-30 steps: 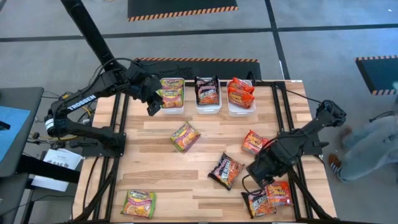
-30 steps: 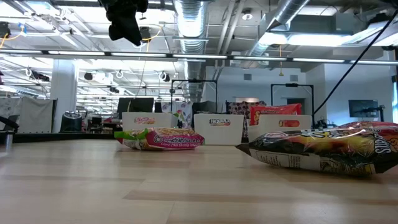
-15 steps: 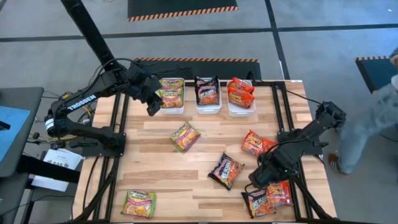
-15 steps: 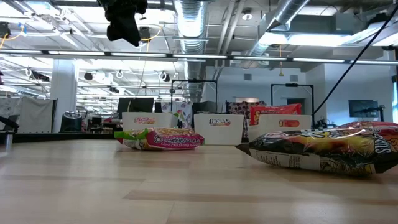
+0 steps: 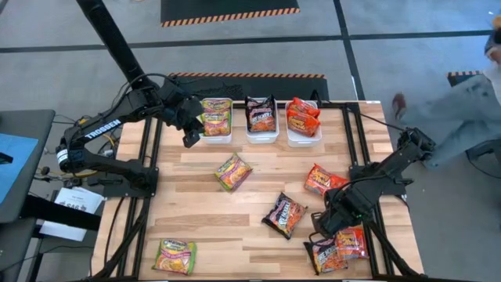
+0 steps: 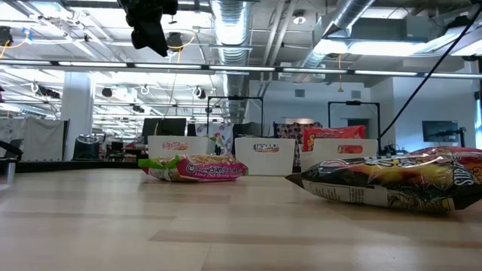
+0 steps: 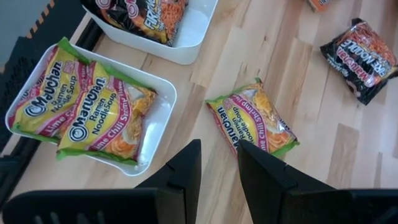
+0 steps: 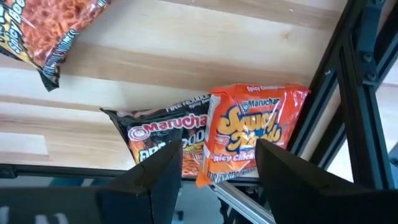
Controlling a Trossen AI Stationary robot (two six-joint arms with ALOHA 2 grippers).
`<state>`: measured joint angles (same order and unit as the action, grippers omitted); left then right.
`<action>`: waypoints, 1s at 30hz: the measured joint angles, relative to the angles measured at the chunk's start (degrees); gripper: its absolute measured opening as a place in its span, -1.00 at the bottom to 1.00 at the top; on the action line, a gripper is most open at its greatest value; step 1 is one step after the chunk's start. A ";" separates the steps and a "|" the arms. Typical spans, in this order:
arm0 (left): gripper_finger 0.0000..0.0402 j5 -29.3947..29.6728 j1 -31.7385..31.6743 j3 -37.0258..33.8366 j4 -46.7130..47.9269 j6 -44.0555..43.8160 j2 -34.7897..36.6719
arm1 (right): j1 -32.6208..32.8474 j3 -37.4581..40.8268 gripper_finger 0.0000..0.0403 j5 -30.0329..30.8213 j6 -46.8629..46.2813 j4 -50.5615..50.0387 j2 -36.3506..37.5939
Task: Sort Maruchan noodles
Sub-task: Put the orange noodle pack into the right white bin
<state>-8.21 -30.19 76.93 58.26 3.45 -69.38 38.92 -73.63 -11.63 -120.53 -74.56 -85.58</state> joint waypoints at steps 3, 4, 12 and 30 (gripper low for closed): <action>-0.55 0.02 0.00 0.00 0.00 0.58 0.01 | 0.00 0.45 0.13 0.34 -0.13 0.06 0.02; -0.55 0.02 0.00 0.00 0.00 0.60 0.01 | 0.00 1.28 0.13 0.34 -0.40 0.48 0.02; -0.55 0.02 0.01 0.00 -0.05 0.62 0.00 | -0.04 7.51 0.13 -1.71 -1.60 6.90 -0.07; -0.55 1.51 0.00 0.00 -0.19 0.67 0.02 | 0.04 9.29 0.13 -8.30 -4.15 7.89 -3.38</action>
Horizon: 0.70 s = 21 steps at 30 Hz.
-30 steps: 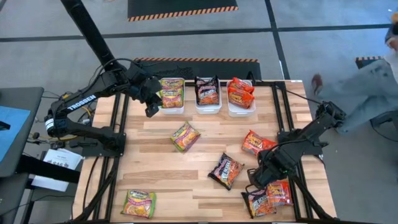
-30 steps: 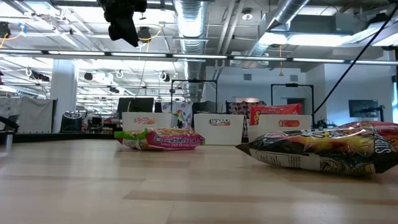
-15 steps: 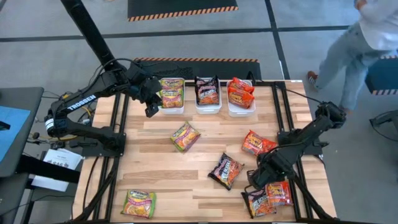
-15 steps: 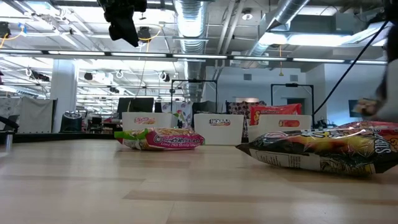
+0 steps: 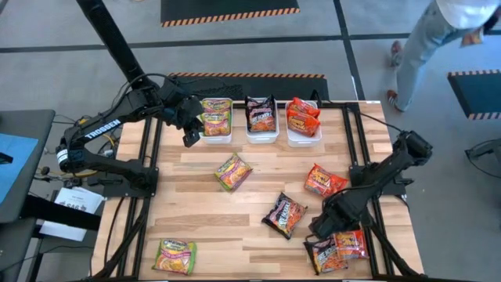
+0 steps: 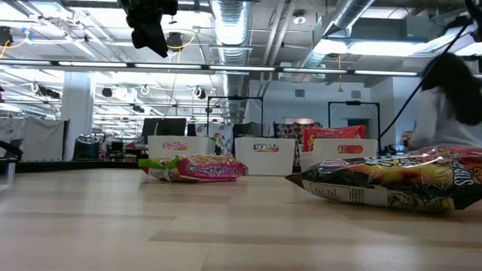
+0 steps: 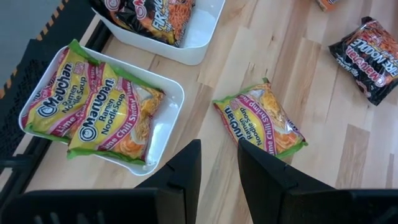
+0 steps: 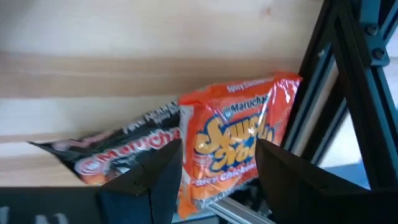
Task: Sort Maruchan noodles
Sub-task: Put the orange noodle pack into the right white bin
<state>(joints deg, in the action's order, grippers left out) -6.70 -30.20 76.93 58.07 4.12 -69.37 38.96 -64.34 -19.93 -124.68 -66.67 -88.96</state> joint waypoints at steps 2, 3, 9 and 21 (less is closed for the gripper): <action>-0.55 0.02 0.00 0.00 0.00 0.00 -0.02 | 0.01 -0.04 0.13 -2.23 1.64 0.55 -1.97; -0.55 0.02 0.00 0.00 0.01 0.01 -0.02 | 0.02 -0.02 0.13 -2.83 2.24 0.78 -3.01; -0.55 0.02 0.00 0.00 -0.02 0.00 -0.02 | 0.02 -0.08 0.13 -4.72 5.38 4.57 -7.78; -0.55 0.02 0.00 0.00 0.01 0.00 -0.02 | -0.11 -0.08 0.08 -11.93 13.60 3.32 -17.47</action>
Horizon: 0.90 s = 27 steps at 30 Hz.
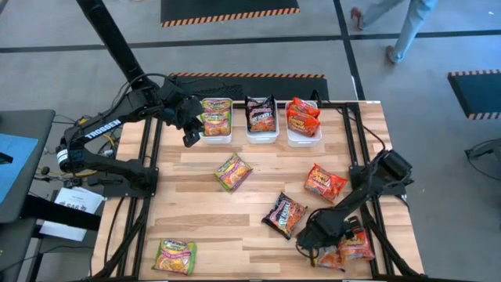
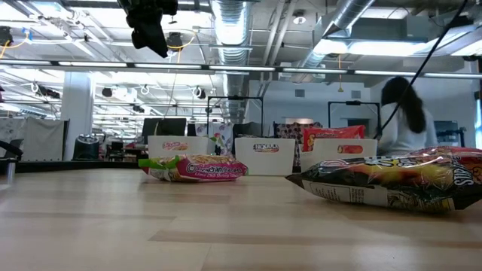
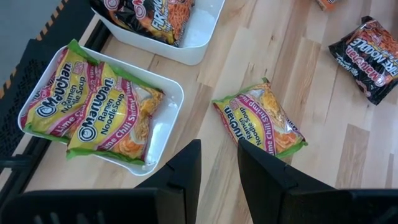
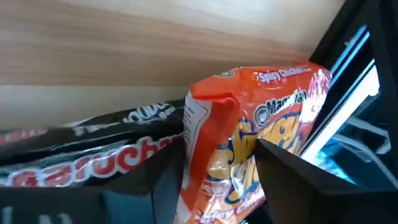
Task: Sort Maruchan noodles
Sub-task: Put the orange noodle pack into the right white bin
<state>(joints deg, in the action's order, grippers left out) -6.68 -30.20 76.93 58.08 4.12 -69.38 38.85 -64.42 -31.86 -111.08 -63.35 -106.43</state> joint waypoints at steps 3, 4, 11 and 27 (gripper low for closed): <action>-0.55 0.00 0.00 0.00 0.01 0.00 0.00 | -0.03 -0.06 -0.07 -0.89 1.89 0.58 -1.65; -0.55 0.00 0.01 0.00 0.03 0.00 0.00 | -0.07 -0.09 -0.14 -1.40 2.36 0.81 -1.99; -0.55 0.00 0.00 0.00 0.05 -0.01 0.00 | -0.38 -0.44 -0.72 -0.96 3.16 0.92 -2.39; -0.55 0.00 0.00 0.00 0.05 1.44 0.00 | -0.37 -12.68 -0.98 7.01 0.94 -13.65 -2.28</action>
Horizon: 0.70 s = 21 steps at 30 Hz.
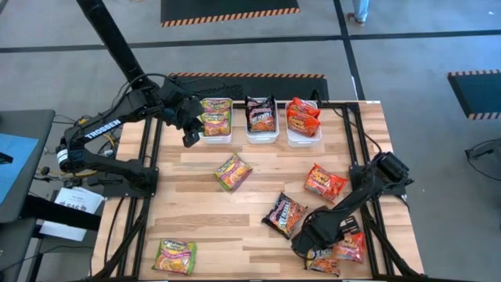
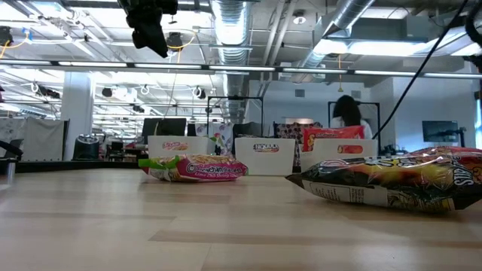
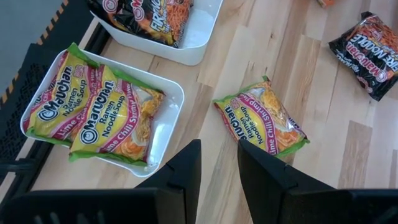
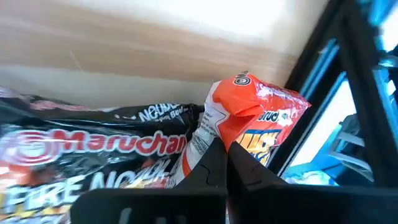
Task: Sort Maruchan noodles
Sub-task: Put the orange noodle pack into the right white bin
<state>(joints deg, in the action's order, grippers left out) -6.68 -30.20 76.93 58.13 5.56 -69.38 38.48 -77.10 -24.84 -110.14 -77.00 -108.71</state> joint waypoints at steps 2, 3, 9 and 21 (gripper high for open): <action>-0.55 0.00 0.00 0.00 -0.01 0.02 0.00 | 0.00 -2.49 -0.98 2.09 -1.84 -3.02 0.00; -0.55 0.00 0.00 0.00 0.00 0.01 0.00 | 0.01 -3.70 -0.98 2.94 -2.59 -4.39 0.01; -0.55 0.00 0.00 0.00 -0.07 0.02 0.00 | -0.04 -10.29 -0.98 7.84 -7.62 -10.42 0.02; -0.55 0.00 0.00 0.00 -0.13 0.00 0.00 | -5.15 -18.89 -0.98 25.89 -11.92 -12.99 0.11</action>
<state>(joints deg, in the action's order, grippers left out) -6.68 -30.20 76.93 58.00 5.56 -69.38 33.33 -95.99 1.05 -122.06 -89.99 -108.60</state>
